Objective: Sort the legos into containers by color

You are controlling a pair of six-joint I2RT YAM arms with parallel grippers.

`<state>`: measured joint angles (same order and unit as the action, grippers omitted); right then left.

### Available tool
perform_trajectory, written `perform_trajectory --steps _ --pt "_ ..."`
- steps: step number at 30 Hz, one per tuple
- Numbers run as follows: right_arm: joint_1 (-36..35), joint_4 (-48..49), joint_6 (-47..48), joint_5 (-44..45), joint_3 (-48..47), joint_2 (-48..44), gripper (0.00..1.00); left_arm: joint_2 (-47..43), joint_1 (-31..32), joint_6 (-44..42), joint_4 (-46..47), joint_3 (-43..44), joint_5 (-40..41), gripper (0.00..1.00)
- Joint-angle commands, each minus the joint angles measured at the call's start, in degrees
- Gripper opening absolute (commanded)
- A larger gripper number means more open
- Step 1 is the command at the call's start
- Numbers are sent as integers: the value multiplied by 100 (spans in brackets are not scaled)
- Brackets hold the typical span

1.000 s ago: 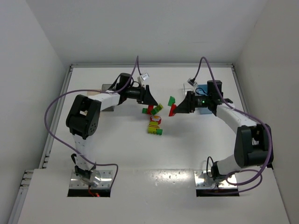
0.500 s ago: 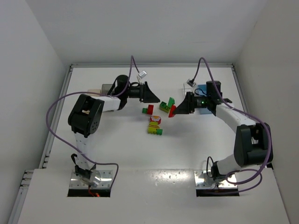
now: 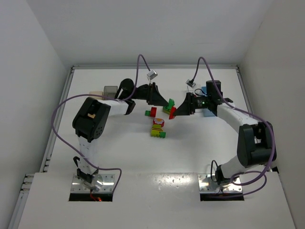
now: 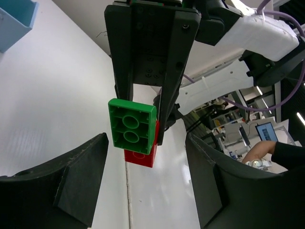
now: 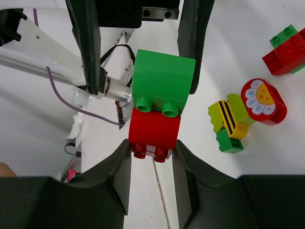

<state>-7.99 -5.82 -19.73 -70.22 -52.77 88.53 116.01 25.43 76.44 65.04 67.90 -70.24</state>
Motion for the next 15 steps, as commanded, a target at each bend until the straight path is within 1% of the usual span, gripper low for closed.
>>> perform_trajectory --steps 1,2,4,5,7,8,11,13,14,15 --pt "-54 372 -31 -212 -312 33 4 -315 23 90 537 189 -104 72" --pt "-115 372 -31 -212 -312 33 4 -315 76 38 537 189 -104 72" --pt "-115 372 -31 -212 -312 85 4 -315 76 37 537 189 -104 66" --pt "-115 372 -31 -212 -312 85 4 -315 76 37 537 189 -104 55" --pt "-115 372 -31 -212 -312 85 4 -315 76 37 537 189 -104 41" --pt "-115 372 -31 -212 -312 85 4 -315 76 37 537 189 -35 30" --pt "-115 372 -31 -212 -252 24 4 -315 23 37 668 127 106 16" --pt "-115 372 -31 -212 -199 -46 4 -315 -29 195 826 66 107 14" --pt "-115 372 -31 -212 -198 -47 4 -315 -29 195 905 66 159 12" --pt "-46 372 -31 -212 -137 -47 4 -315 -29 248 906 -13 159 12"
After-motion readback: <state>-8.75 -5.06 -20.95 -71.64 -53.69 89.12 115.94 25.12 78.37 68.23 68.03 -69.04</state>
